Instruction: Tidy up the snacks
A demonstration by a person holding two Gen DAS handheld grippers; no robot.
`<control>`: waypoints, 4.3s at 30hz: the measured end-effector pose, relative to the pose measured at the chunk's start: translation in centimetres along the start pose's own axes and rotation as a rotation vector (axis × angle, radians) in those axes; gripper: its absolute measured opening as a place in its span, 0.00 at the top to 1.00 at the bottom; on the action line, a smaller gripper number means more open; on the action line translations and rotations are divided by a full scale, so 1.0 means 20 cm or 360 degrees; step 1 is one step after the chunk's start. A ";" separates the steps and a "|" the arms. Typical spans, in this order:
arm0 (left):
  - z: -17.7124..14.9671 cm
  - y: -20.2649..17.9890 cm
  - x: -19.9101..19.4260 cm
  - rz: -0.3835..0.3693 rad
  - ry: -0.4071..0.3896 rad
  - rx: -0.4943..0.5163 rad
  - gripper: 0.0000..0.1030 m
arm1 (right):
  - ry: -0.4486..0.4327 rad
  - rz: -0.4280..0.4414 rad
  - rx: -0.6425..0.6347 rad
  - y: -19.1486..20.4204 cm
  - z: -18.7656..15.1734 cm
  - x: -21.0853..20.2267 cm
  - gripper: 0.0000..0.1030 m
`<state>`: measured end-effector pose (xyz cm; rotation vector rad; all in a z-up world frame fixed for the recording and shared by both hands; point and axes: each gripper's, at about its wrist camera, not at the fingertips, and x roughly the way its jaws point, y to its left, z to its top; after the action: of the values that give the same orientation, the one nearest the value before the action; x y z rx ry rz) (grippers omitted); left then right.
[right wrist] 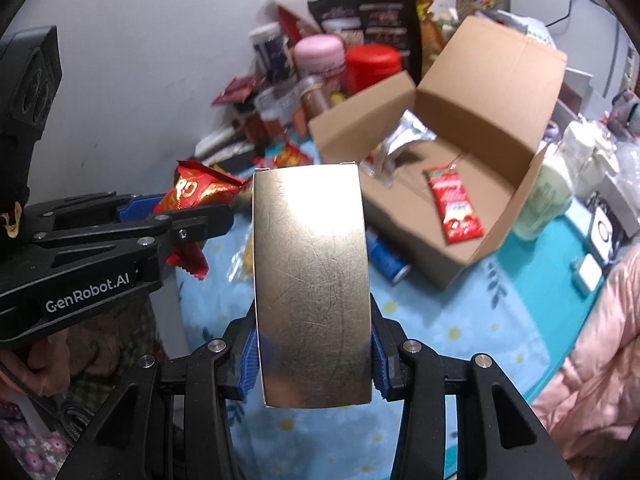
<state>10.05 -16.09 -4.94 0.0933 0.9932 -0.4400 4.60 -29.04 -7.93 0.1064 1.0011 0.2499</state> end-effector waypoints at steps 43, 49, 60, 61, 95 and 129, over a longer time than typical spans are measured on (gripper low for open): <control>0.87 -0.15 0.85 -0.0098 0.0003 0.0286 0.71 | -0.0025 -0.0251 0.0143 -0.75 0.76 0.51 0.58; 0.88 -0.16 1.02 -0.0082 0.0051 0.0350 0.71 | 0.0051 -0.0270 0.0170 -0.83 0.78 0.66 0.57; 0.87 -0.17 1.21 -0.0047 0.0114 0.0441 0.71 | 0.0160 -0.0333 0.0160 -0.87 0.73 0.86 0.57; 0.87 -0.17 1.23 -0.0041 0.0130 0.0439 0.71 | 0.0170 -0.0343 0.0157 -0.86 0.73 0.87 0.57; 0.88 -0.11 0.74 0.0133 0.0003 0.0283 0.44 | 0.0105 -0.0491 0.0155 -0.68 0.79 0.49 0.42; 0.33 0.03 -0.12 0.0140 -0.0221 0.0031 0.44 | -0.0156 -0.0424 -0.0016 -0.04 0.41 -0.12 0.42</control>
<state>14.27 -16.58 0.57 0.1220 0.8449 -0.3705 10.41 -30.23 -1.77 -0.0243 0.9051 0.0060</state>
